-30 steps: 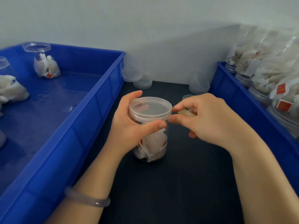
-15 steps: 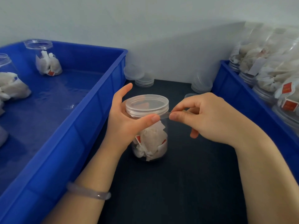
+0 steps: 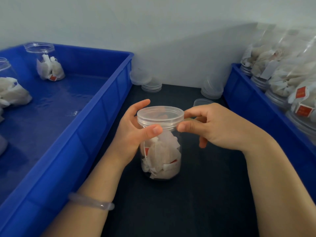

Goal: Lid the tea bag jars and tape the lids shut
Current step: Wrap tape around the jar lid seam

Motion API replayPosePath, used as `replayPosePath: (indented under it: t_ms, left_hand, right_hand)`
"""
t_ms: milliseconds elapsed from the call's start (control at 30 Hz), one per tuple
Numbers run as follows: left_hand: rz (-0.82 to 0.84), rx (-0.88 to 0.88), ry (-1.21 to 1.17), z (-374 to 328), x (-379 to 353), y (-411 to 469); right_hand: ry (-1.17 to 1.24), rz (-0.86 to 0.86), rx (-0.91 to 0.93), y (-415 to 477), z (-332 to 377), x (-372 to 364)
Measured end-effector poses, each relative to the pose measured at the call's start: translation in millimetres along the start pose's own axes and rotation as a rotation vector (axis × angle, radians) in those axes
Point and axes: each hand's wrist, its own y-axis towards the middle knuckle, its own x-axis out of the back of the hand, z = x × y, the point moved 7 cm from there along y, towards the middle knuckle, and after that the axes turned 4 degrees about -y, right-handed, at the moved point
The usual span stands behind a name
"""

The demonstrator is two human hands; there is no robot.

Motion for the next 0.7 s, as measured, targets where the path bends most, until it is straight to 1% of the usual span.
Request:
replayPosePath:
  t_ms: [167, 267, 400, 467, 567, 633, 700]
  left_hand:
    - [0.068, 0.055, -0.05, 3, -1, 1]
    - [0.108, 0.08, -0.099, 3, -3, 1]
    - [0.085, 0.028, -0.019, -5, -1, 0]
    - [0.054, -0.009, 0.039, -7, 0, -1]
    - [0.002, -0.054, 0.204, -12, -6, -3]
    - [-0.054, -0.09, 0.283, -13, -6, -4]
    - [-0.075, -0.104, 0.299, -14, -4, -3]
  right_hand:
    - [0.042, 0.006, 0.015, 3, -1, -5]
    - [0.081, -0.022, 0.026, 4, -2, -5]
    - [0.09, -0.051, 0.036, 2, 1, 0]
    - [0.045, -0.076, 0.032, 0, 4, 0]
    - [-0.066, -0.134, 0.047, 1, 12, -5]
    - [-0.09, -0.116, 0.065, 1, 14, -6]
    - [-0.091, -0.057, 0.069, 2, 11, -6]
